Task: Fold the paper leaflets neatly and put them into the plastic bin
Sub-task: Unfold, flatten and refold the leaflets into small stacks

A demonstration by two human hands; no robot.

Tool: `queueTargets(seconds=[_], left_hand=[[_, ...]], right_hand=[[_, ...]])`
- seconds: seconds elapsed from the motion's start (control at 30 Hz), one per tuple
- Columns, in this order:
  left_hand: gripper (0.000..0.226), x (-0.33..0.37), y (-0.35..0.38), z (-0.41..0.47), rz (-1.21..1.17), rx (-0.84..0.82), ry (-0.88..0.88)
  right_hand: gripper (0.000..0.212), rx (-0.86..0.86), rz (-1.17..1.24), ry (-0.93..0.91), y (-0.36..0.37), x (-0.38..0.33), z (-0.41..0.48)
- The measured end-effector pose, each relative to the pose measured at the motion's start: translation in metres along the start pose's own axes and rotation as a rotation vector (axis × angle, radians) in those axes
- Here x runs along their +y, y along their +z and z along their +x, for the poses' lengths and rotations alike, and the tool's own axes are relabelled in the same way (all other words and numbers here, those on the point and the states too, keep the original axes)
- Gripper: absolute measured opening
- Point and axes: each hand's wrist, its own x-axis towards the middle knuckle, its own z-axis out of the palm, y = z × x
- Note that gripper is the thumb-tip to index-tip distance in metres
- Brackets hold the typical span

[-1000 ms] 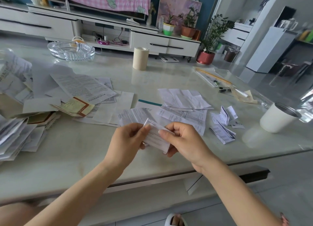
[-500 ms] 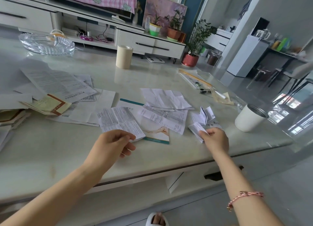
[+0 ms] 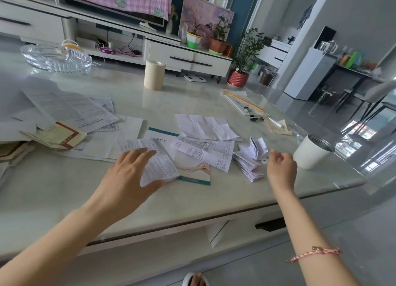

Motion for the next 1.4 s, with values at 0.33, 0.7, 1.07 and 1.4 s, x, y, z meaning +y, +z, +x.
queueTargets(seconds=[0.33,0.7,1.07,1.4], left_hand=[[0.037,-0.004,-0.004,-0.009,0.105,-0.107,0.039],[0.018,0.0,-0.012,-0.01,-0.153,0.091,-0.118],[0.029,-0.004,-0.018,-0.002,-0.15,0.395,0.311],[0.05,-0.003,-0.016,-0.003,-0.237,0.386,0.087]], right_hand=[[0.01,-0.475,0.133,-0.392,0.007,-0.063,-0.08],[0.059,-1.093,-0.112,-0.61,0.039,-0.093,-0.145],[0.04,-1.179,0.45,-0.114,0.029,-0.113,-0.143],[0.02,-0.67,0.389,-0.268,0.042,-0.103,-0.141]])
